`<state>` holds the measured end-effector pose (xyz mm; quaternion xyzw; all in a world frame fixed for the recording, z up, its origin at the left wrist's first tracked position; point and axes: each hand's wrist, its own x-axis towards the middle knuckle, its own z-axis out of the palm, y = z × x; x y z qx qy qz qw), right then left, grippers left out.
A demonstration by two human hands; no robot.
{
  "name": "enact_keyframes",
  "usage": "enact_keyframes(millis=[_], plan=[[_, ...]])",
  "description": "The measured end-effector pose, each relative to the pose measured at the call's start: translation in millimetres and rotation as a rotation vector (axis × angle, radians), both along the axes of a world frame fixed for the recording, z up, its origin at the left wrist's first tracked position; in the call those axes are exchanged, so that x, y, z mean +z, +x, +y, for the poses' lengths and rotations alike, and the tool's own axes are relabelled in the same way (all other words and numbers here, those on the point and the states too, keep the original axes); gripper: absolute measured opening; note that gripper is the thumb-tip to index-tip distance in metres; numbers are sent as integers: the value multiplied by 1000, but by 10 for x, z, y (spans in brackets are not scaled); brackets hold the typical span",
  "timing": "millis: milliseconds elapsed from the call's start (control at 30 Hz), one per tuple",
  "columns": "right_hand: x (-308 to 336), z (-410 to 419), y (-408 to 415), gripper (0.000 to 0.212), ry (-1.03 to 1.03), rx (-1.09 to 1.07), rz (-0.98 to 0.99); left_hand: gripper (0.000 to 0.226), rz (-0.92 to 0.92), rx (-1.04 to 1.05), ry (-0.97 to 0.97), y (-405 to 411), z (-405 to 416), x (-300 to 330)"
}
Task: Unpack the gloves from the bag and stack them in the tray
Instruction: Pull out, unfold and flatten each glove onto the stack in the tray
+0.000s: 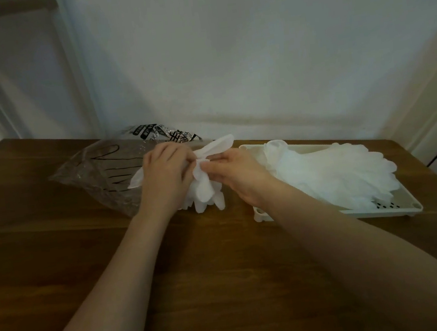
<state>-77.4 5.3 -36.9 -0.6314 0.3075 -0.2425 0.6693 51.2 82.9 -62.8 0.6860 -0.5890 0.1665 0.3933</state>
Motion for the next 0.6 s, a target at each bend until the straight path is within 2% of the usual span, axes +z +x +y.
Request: enact_keyframes(millis=[100, 200, 300, 367, 467, 600], plan=[[1, -42, 21, 18, 7, -105, -22, 16, -74, 18, 50, 29, 19, -7], [78, -106, -20, 16, -19, -133, -56, 24, -252, 17, 104, 137, 49, -64], [189, -195, -87, 23, 9, -117, -203, 9, -291, 59, 129, 206, 69, -138], [252, -237, -141, 25, 111, -66, -355, 8, -270, 121, 184, 182, 72, -134], [330, -249, -230, 19, 410, 4, -604, 19, -222, 262, 330, 96, 66, -111], [421, -281, -337, 13, 595, -97, -868, 30, -192, 387, 545, 34, 52, -106]])
